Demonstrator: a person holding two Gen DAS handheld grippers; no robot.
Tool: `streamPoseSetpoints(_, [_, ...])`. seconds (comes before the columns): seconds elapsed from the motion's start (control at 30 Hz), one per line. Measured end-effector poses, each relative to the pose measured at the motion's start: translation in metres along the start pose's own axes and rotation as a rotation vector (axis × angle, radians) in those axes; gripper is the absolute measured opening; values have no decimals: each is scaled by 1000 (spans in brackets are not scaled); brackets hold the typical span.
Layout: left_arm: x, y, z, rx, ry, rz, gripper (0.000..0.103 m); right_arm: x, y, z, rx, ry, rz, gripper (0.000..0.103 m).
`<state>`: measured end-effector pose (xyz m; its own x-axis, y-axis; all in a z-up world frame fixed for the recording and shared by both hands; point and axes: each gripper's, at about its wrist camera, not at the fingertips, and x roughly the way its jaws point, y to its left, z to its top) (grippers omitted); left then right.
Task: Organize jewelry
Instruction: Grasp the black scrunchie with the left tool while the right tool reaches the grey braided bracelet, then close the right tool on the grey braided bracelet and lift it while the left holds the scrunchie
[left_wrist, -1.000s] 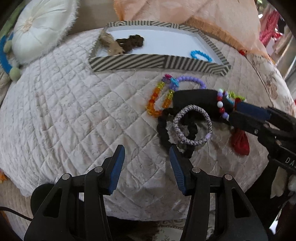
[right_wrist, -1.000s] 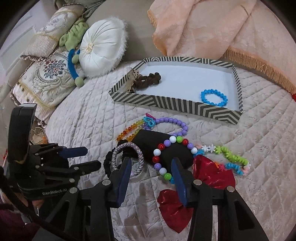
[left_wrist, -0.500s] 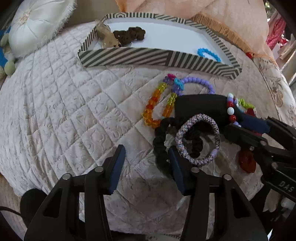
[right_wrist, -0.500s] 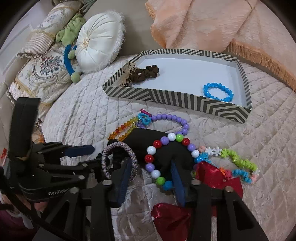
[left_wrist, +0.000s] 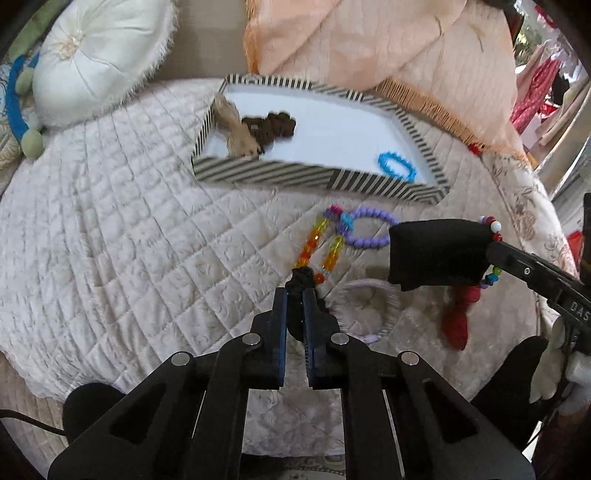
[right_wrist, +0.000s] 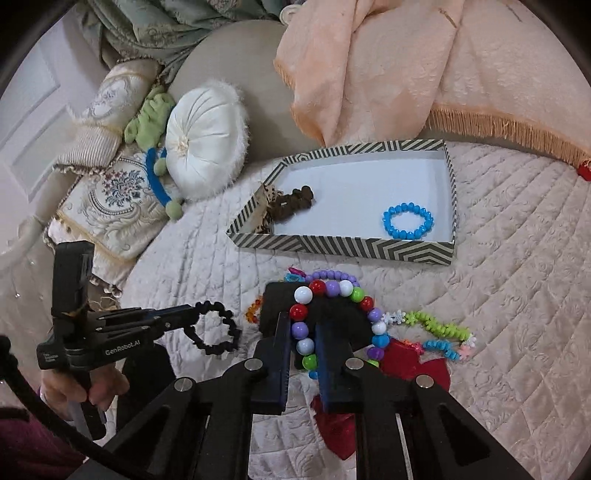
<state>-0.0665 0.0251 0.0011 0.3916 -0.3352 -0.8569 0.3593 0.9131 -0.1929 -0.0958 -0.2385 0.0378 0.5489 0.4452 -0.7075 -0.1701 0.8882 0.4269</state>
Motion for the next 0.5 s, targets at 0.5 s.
streamPoseSetpoints(0.5, [-16, 1, 1, -21, -40, 0, 7, 25, -3, -22, -13, 114, -34, 23])
